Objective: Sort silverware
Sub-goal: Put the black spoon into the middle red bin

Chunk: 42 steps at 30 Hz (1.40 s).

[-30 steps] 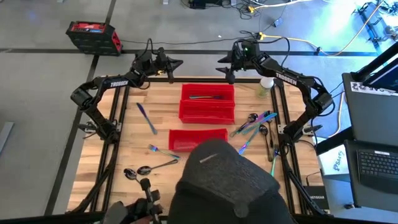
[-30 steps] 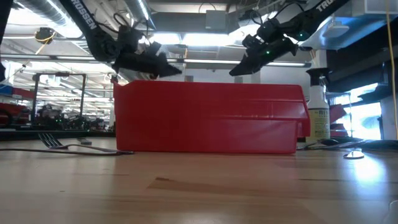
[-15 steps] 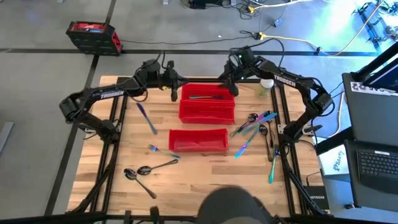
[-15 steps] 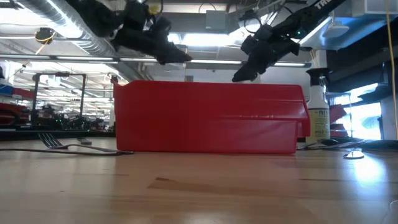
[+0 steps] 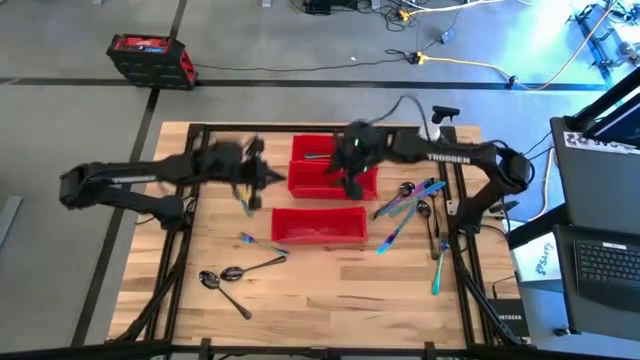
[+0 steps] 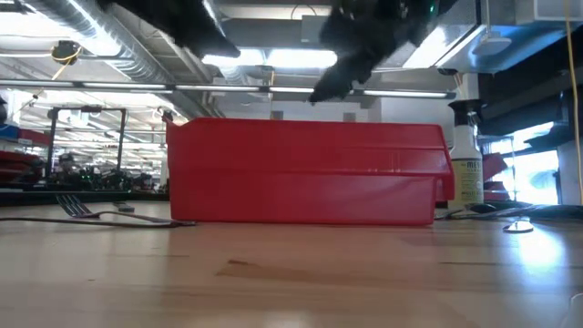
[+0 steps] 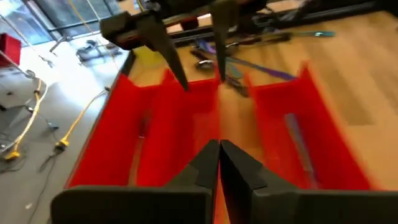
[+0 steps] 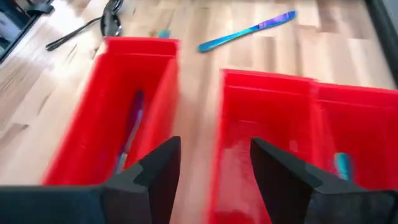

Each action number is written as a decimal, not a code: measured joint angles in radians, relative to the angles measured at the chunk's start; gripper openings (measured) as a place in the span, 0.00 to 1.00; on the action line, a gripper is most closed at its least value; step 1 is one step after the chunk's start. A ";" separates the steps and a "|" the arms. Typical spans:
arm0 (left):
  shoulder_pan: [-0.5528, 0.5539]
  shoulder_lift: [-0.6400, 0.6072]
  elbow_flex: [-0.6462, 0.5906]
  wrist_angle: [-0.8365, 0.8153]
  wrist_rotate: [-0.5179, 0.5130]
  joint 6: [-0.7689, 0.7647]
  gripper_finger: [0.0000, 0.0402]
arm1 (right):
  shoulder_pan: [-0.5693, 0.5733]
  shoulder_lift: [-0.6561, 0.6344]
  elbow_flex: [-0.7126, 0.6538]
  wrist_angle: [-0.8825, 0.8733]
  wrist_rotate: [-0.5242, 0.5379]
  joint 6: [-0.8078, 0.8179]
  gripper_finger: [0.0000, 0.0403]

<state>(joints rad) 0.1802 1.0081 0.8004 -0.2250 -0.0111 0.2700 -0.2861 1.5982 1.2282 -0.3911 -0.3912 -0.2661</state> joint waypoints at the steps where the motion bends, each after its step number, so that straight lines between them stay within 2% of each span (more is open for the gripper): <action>1: -0.059 -0.033 -0.025 0.005 -0.061 -0.042 0.00 | 0.050 -0.004 0.000 0.010 0.050 0.023 0.44; 5: -0.330 -0.121 -0.114 0.030 -0.316 -0.195 0.00 | 0.225 -0.017 0.000 0.083 0.184 0.079 0.44; 8: -0.506 -0.141 -0.153 0.030 -0.467 -0.297 0.00 | 0.306 -0.016 0.000 0.108 0.252 0.125 0.44; 12: -0.680 -0.126 -0.176 0.023 -0.599 -0.439 0.00 | 0.372 -0.014 0.000 0.141 0.287 0.191 0.44; 14: -0.741 -0.112 -0.188 0.023 -0.625 -0.519 0.00 | 0.398 -0.012 0.000 0.173 0.288 0.206 0.44; 19: -0.851 -0.082 -0.206 0.002 -0.642 -0.709 0.00 | 0.447 -0.002 0.000 0.209 0.303 0.061 0.44; 24: -0.923 -0.056 -0.206 -0.025 -0.651 -0.926 0.00 | 0.446 0.009 0.000 0.234 0.267 -0.024 0.44; 29: -0.968 -0.006 -0.206 -0.028 -0.530 -1.168 0.00 | 0.444 0.049 0.000 0.300 0.265 -0.051 0.44; 34: -1.058 0.074 -0.206 -0.026 -0.498 -1.347 0.00 | 0.480 0.113 0.003 0.427 0.252 -0.082 0.44; 37: -1.115 0.123 -0.206 -0.029 -0.436 -1.435 0.00 | 0.515 0.162 0.057 0.460 0.249 -0.078 0.44; 42: -1.195 0.188 -0.205 -0.059 -0.440 -1.535 0.00 | 0.558 0.296 0.203 0.446 0.271 -0.078 0.44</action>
<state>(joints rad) -1.0143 1.1962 0.5949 -0.2843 -0.4512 -1.2654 0.2718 1.8939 1.4312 0.0552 -0.1200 -0.3436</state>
